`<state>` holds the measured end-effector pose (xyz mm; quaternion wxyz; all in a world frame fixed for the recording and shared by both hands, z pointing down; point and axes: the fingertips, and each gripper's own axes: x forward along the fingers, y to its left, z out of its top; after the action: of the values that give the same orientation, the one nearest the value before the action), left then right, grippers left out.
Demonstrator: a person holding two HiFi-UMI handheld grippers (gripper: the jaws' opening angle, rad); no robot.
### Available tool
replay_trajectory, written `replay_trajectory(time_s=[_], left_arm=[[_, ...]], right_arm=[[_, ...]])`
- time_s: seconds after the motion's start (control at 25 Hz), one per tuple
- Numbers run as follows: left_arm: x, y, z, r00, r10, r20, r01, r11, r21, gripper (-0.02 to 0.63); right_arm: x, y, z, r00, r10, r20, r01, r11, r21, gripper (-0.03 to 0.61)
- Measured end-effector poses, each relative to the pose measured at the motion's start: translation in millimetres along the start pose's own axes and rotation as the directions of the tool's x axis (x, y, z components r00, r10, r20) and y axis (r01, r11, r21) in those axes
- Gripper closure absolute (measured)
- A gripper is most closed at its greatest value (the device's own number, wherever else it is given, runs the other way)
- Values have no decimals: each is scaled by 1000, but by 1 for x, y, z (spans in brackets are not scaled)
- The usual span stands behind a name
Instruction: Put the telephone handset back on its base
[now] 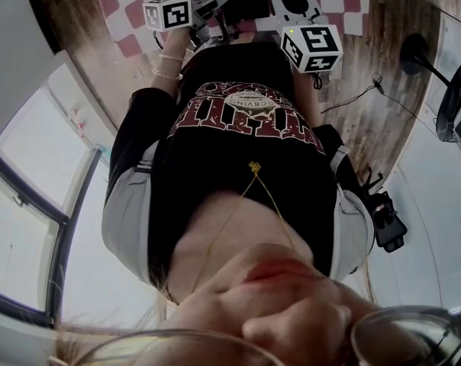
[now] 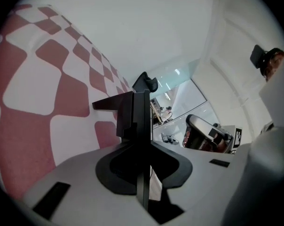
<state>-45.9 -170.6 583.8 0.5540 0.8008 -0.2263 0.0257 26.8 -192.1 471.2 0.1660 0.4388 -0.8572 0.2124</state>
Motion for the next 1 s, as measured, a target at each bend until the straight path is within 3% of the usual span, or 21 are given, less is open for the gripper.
replay_trajectory(time_s=[0.28, 0.6, 0.84, 1.0], left_arm=[[-3, 2, 3, 988, 152, -40, -151, 988, 37, 532], [-3, 1, 2, 975, 204, -94, -202, 979, 30, 508], [-14, 4, 10, 960, 272, -69, -268, 962, 56, 500], [-16, 6, 6, 962, 258, -91, -253, 966, 62, 516]], right_arm=[[-5, 1, 6, 1000, 13, 15, -13, 1000, -10, 555], [-10, -2, 10, 998, 50, 33, -50, 999, -19, 555], [-12, -3, 12, 996, 80, 44, -79, 996, -28, 555], [-14, -7, 13, 995, 86, 51, -84, 996, -32, 555]])
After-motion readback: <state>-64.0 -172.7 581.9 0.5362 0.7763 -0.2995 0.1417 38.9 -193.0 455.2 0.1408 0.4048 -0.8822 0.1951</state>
